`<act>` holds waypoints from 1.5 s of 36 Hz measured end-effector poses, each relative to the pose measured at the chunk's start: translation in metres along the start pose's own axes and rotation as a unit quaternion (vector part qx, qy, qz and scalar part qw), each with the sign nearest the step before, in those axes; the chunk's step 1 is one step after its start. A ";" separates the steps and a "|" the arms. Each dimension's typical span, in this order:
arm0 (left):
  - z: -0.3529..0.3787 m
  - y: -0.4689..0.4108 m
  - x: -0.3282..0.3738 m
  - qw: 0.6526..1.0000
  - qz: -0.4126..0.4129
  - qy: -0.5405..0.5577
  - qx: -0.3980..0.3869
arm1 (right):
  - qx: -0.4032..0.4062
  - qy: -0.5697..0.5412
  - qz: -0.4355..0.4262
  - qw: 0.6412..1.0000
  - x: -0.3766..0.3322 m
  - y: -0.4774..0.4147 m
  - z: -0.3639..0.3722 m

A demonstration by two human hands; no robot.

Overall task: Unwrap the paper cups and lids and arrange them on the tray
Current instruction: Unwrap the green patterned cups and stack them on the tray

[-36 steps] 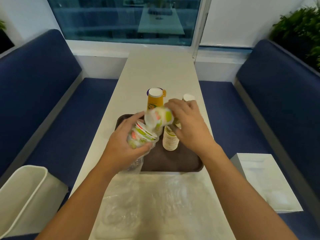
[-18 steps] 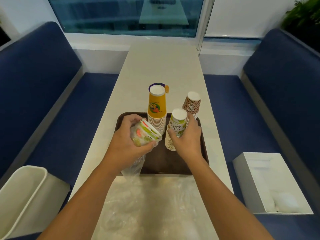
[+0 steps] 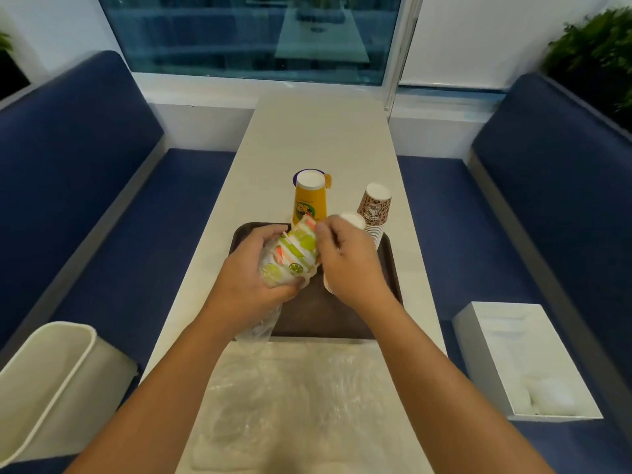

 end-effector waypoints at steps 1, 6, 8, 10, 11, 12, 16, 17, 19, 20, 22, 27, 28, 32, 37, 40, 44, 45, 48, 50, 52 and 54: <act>-0.001 0.002 0.000 1.000 0.004 -0.006 0.001 | 0.021 -0.001 0.001 1.000 -0.001 -0.001 -0.006; -0.004 0.006 0.001 0.999 0.031 -0.039 -0.005 | -0.042 0.029 -0.042 0.998 -0.014 -0.002 -0.010; -0.006 0.006 0.003 0.999 0.038 -0.034 -0.010 | -0.144 0.064 -0.071 0.985 -0.019 0.003 -0.005; -0.008 0.007 0.003 0.999 0.043 -0.026 -0.014 | -0.241 0.155 -0.091 0.954 -0.021 0.006 0.000; -0.009 0.007 0.004 0.999 0.043 -0.028 -0.016 | -0.265 0.200 -0.104 0.938 -0.022 0.005 0.000; -0.009 0.007 0.004 0.998 0.046 -0.028 -0.018 | -0.270 0.231 -0.122 0.927 -0.021 0.002 -0.002; -0.013 0.005 0.003 0.999 0.038 0.017 -0.007 | -0.159 0.275 -0.196 0.928 -0.015 -0.017 -0.030; -0.014 0.004 0.003 0.999 0.033 0.021 -0.002 | -0.112 0.275 -0.203 0.933 -0.012 -0.021 -0.039; -0.014 0.000 0.004 1.000 0.027 0.013 0.007 | -0.011 0.254 -0.195 0.947 -0.008 -0.025 -0.054; -0.014 -0.002 0.004 1.000 0.023 0.007 0.009 | 0.035 0.228 -0.174 0.957 -0.005 -0.026 -0.058; -0.010 -0.007 0.004 1.000 0.016 0.004 0.009 | 0.111 0.157 -0.095 0.977 0.010 -0.028 -0.059; 0.000 -0.016 -0.002 0.999 -0.026 0.023 -0.003 | 0.159 0.066 0.075 0.982 0.071 -0.025 -0.044; 0.002 -0.017 -0.003 0.999 -0.032 0.024 -0.006 | 0.140 0.066 0.096 0.983 0.083 -0.022 -0.040; 0.008 -0.021 -0.006 0.999 -0.050 -0.002 -0.013 | 0.103 0.051 0.154 0.981 0.117 -0.015 -0.029; 0.009 -0.023 -0.008 0.998 -0.062 -0.011 -0.017 | 0.134 0.122 0.130 0.975 0.102 -0.018 -0.036; 0.009 -0.023 -0.006 0.998 -0.064 -0.013 -0.012 | 0.167 0.114 0.042 0.978 0.060 -0.014 -0.035; 0.008 -0.022 0.001 0.998 -0.053 0.023 -0.007 | 0.001 0.105 -0.053 0.993 0.004 -0.012 -0.004; 0.008 -0.022 0.003 0.998 -0.048 0.035 -0.005 | -0.046 0.107 -0.063 0.991 -0.005 -0.010 0.006; 0.003 -0.019 0.010 0.999 -0.031 0.039 0.005 | -0.105 0.060 -0.053 0.991 -0.015 -0.009 0.020; -0.003 -0.014 0.010 0.999 -0.012 0.029 0.018 | -0.077 0.002 -0.015 0.997 -0.016 -0.010 0.011; -0.008 -0.011 0.009 1.000 0.007 0.000 0.026 | -0.016 -0.054 0.028 0.998 -0.016 -0.014 -0.008; -0.012 -0.008 0.007 0.999 0.013 -0.019 0.028 | -0.024 -0.054 0.052 0.997 -0.017 -0.014 -0.015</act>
Point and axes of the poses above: each hand's wrist, its own y-axis away from the middle knuckle, its own z-axis out of the palm, x = y × z, the point moved 5 cm from there along -y, towards the middle knuckle, and after that the axes turned 14 degrees about -y, right-handed, at the moved point
